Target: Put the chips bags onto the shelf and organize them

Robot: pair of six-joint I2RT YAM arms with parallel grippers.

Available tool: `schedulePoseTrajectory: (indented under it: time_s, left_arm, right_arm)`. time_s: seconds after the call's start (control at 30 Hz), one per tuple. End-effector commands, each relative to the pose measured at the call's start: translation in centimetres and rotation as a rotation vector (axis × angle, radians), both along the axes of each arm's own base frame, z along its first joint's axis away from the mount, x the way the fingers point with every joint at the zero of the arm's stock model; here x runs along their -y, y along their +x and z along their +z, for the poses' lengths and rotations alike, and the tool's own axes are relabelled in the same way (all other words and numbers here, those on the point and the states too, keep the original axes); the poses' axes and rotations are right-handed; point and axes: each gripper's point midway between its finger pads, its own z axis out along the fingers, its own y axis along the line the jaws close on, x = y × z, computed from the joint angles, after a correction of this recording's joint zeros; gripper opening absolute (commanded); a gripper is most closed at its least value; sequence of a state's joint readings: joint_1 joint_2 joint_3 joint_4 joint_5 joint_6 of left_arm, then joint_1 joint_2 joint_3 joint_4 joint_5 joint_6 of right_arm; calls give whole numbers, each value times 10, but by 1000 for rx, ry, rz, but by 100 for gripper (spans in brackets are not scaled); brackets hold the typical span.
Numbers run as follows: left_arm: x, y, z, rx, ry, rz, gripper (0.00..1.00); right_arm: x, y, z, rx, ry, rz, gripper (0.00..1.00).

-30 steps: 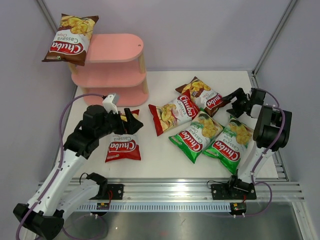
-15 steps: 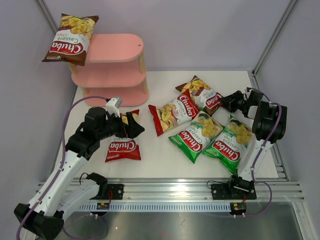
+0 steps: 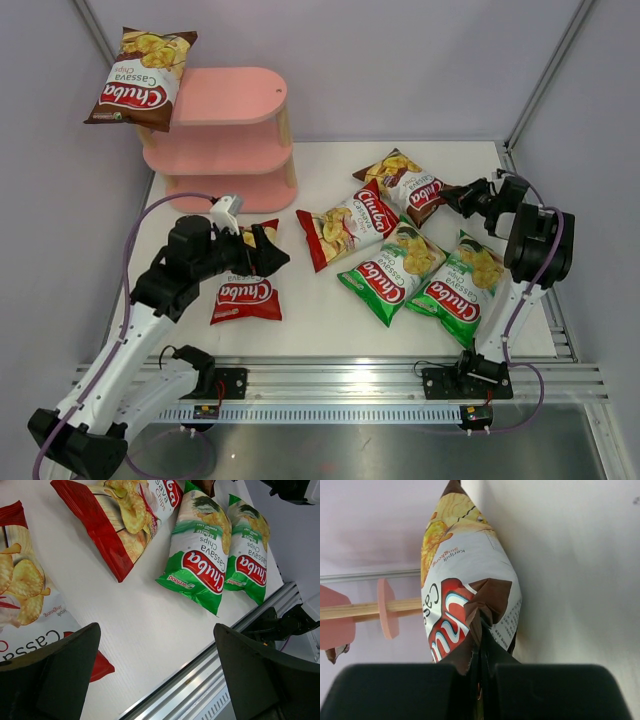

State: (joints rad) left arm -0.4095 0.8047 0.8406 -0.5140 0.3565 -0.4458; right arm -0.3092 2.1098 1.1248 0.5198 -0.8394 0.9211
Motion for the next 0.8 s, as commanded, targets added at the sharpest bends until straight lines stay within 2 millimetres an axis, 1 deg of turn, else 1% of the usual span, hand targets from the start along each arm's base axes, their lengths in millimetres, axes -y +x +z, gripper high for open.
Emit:
schedulePoseTrajectory:
  time_s: [0.0, 0.07, 0.1, 0.13, 0.17, 0.23, 0.27, 0.33, 0.37, 0.43, 0.47, 0.53, 0.57, 0.6, 0.67, 0.7, 0.73, 0.77]
  left_arm:
    - [1, 4, 21, 81, -39, 12, 99]
    - [0, 5, 24, 92, -45, 20, 99]
    - [-1, 6, 24, 93, -42, 27, 99]
    - [-1, 7, 27, 99, -45, 30, 99]
    - [-2, 8, 28, 104, -42, 40, 99]
    - [-3, 10, 32, 112, -45, 50, 99]
    - [-3, 11, 34, 117, -47, 54, 99]
    - [-3, 14, 35, 123, -50, 65, 99]
    - [-3, 15, 37, 125, -53, 67, 99]
    - [0, 17, 40, 127, -72, 64, 99]
    - [2, 18, 41, 128, -78, 61, 99]
    - [7, 21, 46, 133, -105, 50, 99]
    - [9, 22, 48, 137, -114, 44, 99]
    - [11, 24, 54, 150, -133, 38, 99]
    - [15, 27, 59, 163, -147, 27, 99]
    - [17, 31, 66, 186, -160, 25, 99]
    - [19, 33, 69, 194, -165, 19, 99]
    - [22, 36, 71, 196, -170, 10, 99]
  right_arm:
    - [-6, 1, 68, 173, 15, 36, 0]
    - [-8, -1, 79, 186, 32, 38, 0]
    - [-9, -3, 92, 212, 32, 46, 0]
    - [-10, -4, 99, 216, 44, 46, 0]
    - [-11, -6, 116, 252, 37, 48, 0]
    - [-12, -9, 130, 271, 42, 47, 0]
    - [-14, -13, 144, 298, 35, 48, 0]
    - [-16, -18, 158, 316, 38, 52, 0]
    - [-17, -22, 169, 335, 35, 54, 0]
    - [-20, -28, 179, 339, 44, 59, 0]
    - [-22, -33, 188, 342, 47, 62, 0]
    - [-27, -41, 197, 338, 59, 77, 0]
    - [-31, -47, 204, 338, 60, 88, 0]
    - [-35, -52, 208, 341, 57, 111, 0]
    - [-46, -64, 216, 324, 57, 149, 0]
    - [-60, -73, 222, 347, 37, 215, 0]
    - [-69, -78, 227, 356, 27, 247, 0]
    - [-78, -89, 234, 360, 21, 282, 0]
